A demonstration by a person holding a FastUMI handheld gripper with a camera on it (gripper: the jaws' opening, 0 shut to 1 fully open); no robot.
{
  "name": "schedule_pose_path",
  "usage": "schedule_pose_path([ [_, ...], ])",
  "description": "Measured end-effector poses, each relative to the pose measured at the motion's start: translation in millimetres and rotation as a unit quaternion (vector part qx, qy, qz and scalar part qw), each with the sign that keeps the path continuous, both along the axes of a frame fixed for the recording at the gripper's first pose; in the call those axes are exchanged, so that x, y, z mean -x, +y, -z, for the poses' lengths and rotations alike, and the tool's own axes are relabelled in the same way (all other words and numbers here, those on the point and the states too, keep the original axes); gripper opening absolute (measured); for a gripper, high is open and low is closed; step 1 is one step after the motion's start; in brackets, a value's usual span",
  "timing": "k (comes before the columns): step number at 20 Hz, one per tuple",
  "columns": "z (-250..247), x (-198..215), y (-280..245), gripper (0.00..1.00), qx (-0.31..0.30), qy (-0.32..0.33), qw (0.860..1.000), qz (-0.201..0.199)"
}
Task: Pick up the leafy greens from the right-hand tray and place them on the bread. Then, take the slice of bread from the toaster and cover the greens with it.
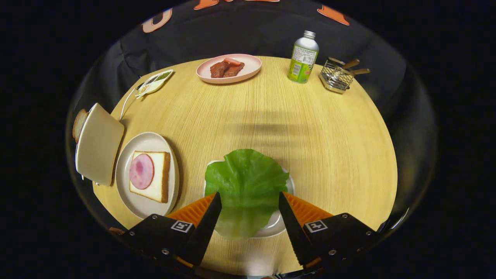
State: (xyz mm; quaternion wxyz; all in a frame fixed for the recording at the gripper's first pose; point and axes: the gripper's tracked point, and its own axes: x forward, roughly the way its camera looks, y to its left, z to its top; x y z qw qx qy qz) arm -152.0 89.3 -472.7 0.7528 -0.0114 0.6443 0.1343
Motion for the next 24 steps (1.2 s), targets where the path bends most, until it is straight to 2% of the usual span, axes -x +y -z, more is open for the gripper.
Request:
schedule_pose_path([
  [6, 21.5, 17.0, 0.7, 0.88, 0.025, 0.056, 0.998, 0.004],
  [12, 24.3, 15.1, -1.3, 0.76, 0.031, 0.073, 0.997, 0.020],
  [14, 24.1, 12.7, -0.9, 0.61, 0.032, 0.066, 0.997, 0.021],
  [15, 24.2, 11.7, -1.3, 0.46, 0.032, 0.058, 0.997, 0.024],
  [17, 24.0, 10.8, -1.0, 0.25, 0.032, 0.049, 0.998, 0.036],
  [21, 22.1, 10.6, -2.9, 0.05, 0.022, 0.047, 0.997, 0.060],
  [24, 8.8, 11.2, 7.7, 0.04, -0.018, 0.051, 0.995, 0.086],
])
